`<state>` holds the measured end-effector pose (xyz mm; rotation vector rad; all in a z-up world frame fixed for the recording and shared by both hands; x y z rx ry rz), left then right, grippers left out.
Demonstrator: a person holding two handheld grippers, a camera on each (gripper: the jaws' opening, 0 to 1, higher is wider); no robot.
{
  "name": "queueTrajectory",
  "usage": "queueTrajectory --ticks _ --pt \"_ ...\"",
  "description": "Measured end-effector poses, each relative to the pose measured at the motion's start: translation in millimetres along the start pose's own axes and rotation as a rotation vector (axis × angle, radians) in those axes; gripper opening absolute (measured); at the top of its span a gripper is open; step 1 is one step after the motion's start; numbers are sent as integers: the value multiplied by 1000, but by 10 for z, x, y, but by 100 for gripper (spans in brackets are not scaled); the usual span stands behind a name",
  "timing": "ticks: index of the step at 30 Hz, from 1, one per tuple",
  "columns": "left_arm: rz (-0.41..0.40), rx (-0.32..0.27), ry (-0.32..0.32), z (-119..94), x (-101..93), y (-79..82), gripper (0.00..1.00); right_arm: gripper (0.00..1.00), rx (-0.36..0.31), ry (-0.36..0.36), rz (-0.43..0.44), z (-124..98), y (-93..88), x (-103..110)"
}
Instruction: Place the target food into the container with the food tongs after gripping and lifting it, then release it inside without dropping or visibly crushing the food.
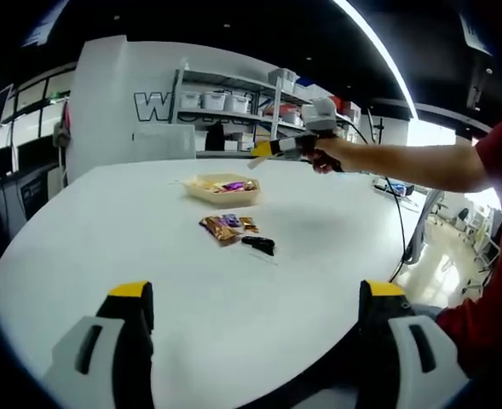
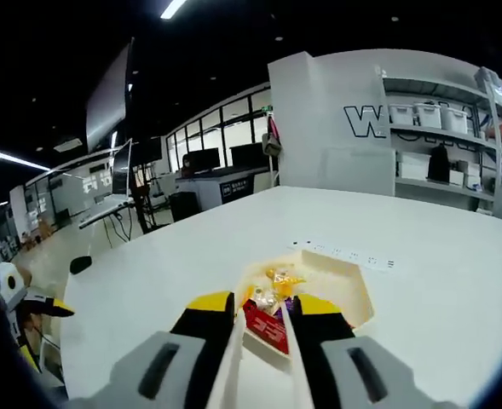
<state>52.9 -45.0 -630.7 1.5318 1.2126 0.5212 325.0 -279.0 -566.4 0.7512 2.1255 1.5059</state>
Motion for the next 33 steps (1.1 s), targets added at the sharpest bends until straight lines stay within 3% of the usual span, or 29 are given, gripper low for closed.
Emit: queueTrajectory --ticks 10,17,20,22,33 --pt "4 14 -16 61 -36 -17 99 22 22 72 8 7 -156 222" --pt "5 13 -19 78 -35 -6 99 22 46 167 12 11 -333 426" --pt "3 16 -24 91 -49 -20 99 22 80 189 -29 36 -441 506" --pt "4 18 -25 96 -56 -27 99 22 95 219 -11 51 -497 569" --pt "-2 25 -29 108 -65 -55 99 23 114 275 -42 99 -628 778"
Point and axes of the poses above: the point that each gripper's makers call its tool centre point, and the gripper's own axes: z roughly forward along the fingers, x roughly to its left, y roughly out of its top, the point moved 8 cm from there along -z, roughly backward along the fingers, and after that the axes turned 9 degrees about -z, right-handed, at the moved point
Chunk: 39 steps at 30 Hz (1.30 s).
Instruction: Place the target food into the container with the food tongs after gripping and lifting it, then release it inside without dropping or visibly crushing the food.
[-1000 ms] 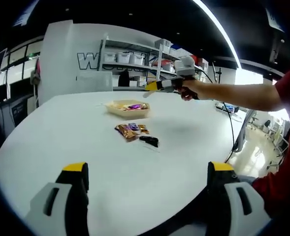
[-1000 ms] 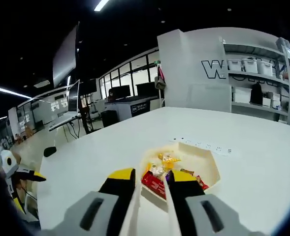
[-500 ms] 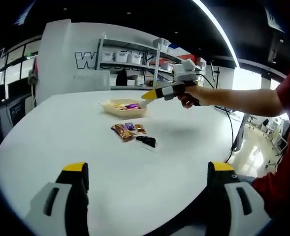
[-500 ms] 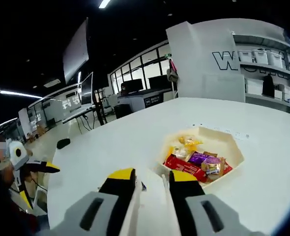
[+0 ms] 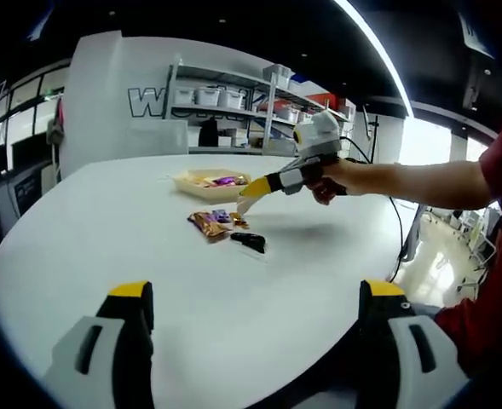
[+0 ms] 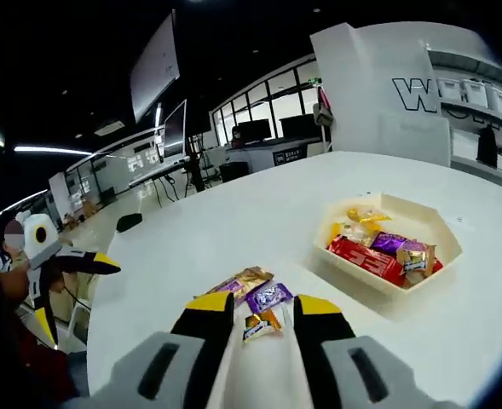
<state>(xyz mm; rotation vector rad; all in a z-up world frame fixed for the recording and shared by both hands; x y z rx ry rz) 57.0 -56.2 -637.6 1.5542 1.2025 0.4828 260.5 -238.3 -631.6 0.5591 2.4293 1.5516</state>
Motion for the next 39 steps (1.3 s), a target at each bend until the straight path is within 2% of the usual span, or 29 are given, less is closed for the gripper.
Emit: queueTrajectory --ticks 10,20,21,28,31,33,37,39 --pt "-1 2 1 -6 6 -4 99 23 12 7 -45 79 -56 -56" --pt "-4 2 -3 13 -5 -5 99 23 41 19 -111 89 -77 32" --pt "-3 5 -4 16 -6 -9 99 22 60 24 -90 82 -95 58" --pt "-1 8 0 13 4 -18 99 17 49 -14 -27 96 -95 6" --pt "0 8 1 4 -1 -12 99 17 28 -33 76 82 -105 -23" --pt "0 8 2 1 -3 -7 99 17 11 -35 112 64 -119 -54" --pt "6 10 1 0 -8 1 99 18 -6 -79 101 -24 -85 -108" --pt "7 10 0 6 -17 8 99 18 -27 -76 117 -84 -25 -123"
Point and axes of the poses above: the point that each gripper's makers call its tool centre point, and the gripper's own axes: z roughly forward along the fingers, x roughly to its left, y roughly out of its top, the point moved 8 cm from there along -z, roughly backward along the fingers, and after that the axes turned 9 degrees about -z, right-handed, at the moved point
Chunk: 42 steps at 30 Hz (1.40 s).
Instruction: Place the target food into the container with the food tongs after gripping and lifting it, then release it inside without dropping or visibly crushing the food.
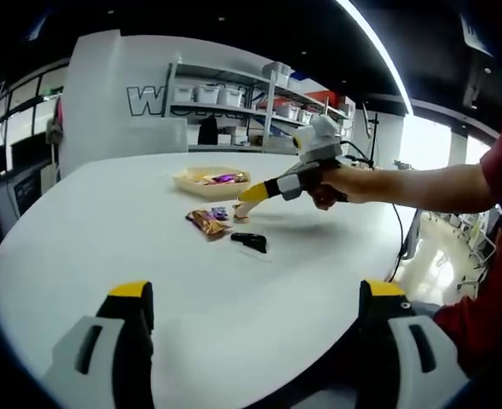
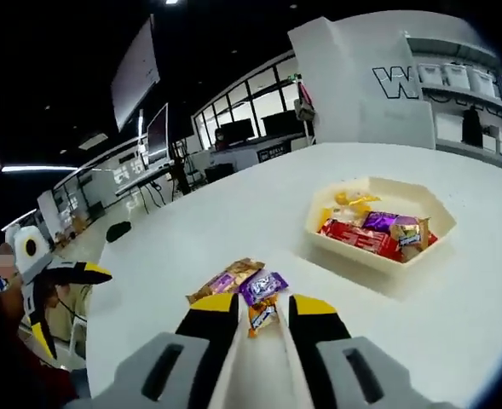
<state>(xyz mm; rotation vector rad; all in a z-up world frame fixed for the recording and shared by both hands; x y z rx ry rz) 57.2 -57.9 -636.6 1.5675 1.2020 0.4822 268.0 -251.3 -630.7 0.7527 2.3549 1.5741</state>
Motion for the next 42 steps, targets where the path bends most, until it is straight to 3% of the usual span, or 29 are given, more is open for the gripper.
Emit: queueTrajectory --ticks 12,28,36,42 --pt "5 -5 -3 5 -32 6 99 18 -112 -85 7 -280 428 -225" --pt "2 -20 13 -51 24 50 99 19 -193 -250 -34 -294 922 -576" --pt "-6 -21 23 -83 46 33 99 19 -218 -312 -69 -264 1077 -713" --pt "-9 -22 32 -103 64 39 99 21 -232 -314 -88 -228 1100 -747"
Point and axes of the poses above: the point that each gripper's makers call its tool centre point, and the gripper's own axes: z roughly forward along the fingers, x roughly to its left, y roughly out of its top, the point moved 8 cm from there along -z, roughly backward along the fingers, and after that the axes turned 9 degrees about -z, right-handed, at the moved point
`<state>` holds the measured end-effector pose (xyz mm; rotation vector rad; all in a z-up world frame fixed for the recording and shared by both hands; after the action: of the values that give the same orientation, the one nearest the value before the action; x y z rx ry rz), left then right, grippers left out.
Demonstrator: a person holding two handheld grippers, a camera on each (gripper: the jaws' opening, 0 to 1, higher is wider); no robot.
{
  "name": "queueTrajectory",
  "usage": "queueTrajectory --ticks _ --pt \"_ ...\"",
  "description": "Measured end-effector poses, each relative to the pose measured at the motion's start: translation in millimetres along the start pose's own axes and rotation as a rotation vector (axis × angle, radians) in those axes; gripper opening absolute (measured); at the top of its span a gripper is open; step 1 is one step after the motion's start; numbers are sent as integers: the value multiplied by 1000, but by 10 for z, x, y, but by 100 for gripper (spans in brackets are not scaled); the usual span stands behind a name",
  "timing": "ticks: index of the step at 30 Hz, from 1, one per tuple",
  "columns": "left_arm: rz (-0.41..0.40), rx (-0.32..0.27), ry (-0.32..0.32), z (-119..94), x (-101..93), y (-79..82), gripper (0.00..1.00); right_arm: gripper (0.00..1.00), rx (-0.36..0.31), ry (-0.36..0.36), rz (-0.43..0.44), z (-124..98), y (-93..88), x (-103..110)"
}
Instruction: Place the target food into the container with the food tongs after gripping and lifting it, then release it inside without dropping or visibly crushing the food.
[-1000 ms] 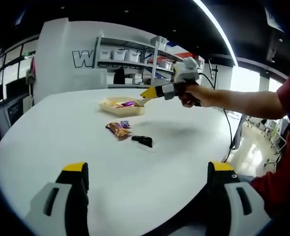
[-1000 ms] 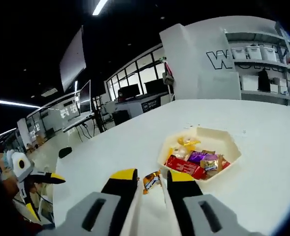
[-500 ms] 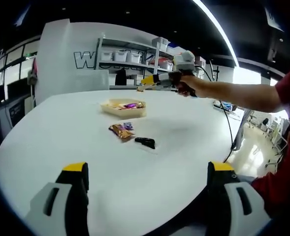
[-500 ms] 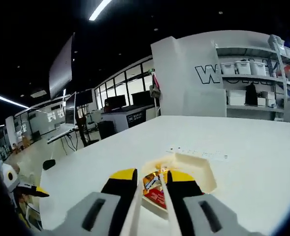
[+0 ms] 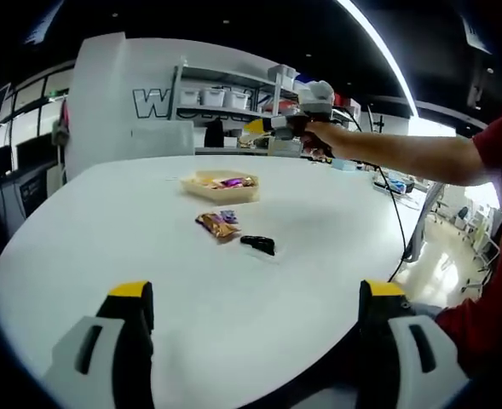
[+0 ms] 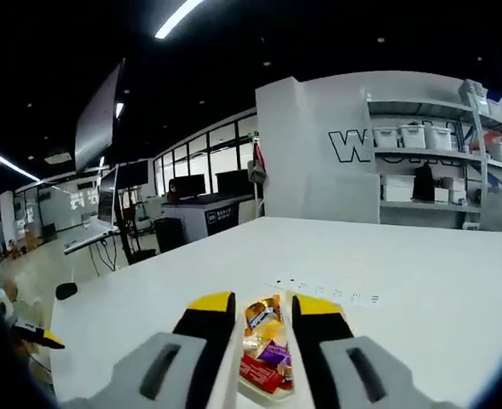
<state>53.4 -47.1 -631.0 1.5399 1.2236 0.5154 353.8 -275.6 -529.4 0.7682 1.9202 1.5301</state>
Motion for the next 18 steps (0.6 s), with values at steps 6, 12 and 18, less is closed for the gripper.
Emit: queueTrajectory --ticks 6,12,18 --pt "0 3 3 -1 7 -5 99 22 -6 -13 -14 21 -3 -23" --pt "-6 -2 6 -6 29 9 99 23 -11 -16 -26 34 11 -44" --pt "-3 0 5 -1 32 10 99 23 -18 -21 -20 32 26 -74"
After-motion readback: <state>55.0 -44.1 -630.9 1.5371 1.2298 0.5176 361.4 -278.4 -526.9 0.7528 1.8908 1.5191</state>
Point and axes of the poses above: the point that each gripper's makers call its tool centre point, and the gripper's own axes: z roughly forward along the fingers, x roughly to its left, y roughly out of its top, the point moved 8 cm from there along -z, roughly backward along the fingers, and after that the axes turned 9 degrees about -z, right-handed, at the moved point
